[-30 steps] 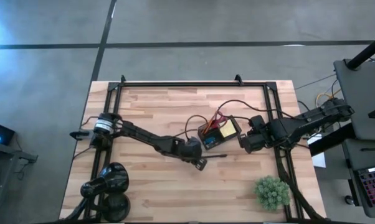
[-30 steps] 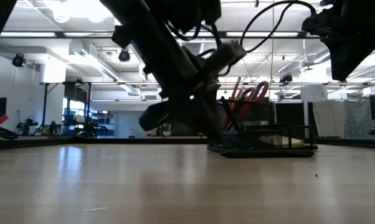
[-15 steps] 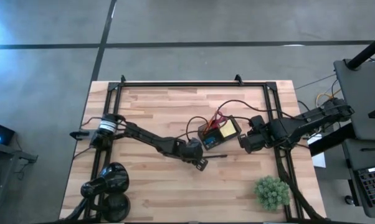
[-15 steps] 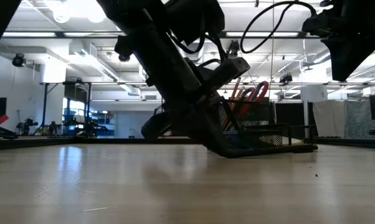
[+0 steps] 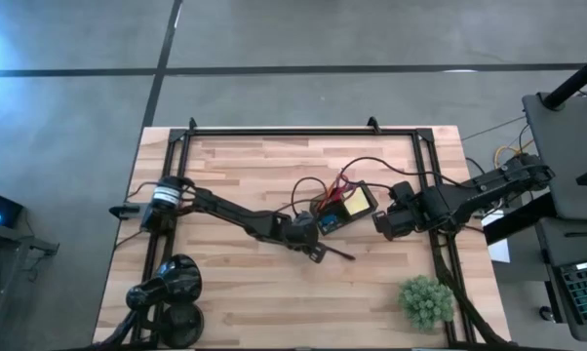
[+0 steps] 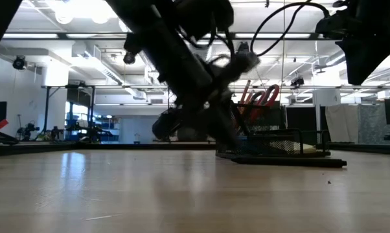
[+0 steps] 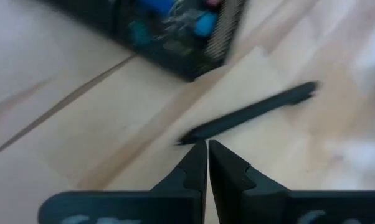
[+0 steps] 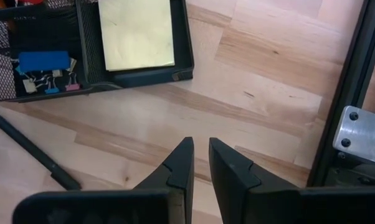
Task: Pick and place office supplies into organizer
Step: Put the pen into the desk organizer
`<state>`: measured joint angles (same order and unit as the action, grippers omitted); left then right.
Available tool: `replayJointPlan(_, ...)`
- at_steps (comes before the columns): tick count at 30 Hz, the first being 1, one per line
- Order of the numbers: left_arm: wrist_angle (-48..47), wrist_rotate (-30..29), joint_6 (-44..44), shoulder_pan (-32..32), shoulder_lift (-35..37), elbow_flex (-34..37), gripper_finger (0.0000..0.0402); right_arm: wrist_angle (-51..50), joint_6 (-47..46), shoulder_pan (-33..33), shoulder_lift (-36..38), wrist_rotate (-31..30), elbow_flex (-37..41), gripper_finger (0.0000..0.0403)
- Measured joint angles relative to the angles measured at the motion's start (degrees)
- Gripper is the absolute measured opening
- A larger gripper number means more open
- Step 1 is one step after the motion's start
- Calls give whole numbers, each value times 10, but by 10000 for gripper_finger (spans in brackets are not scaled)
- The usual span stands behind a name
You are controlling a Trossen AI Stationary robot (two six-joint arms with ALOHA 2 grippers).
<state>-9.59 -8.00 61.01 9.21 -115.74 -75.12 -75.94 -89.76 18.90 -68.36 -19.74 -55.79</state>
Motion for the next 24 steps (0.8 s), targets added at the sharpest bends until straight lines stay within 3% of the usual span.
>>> replayJointPlan(24,3,29,-4,-13,-15,5,0,-1,0,0,0,3,0,43)
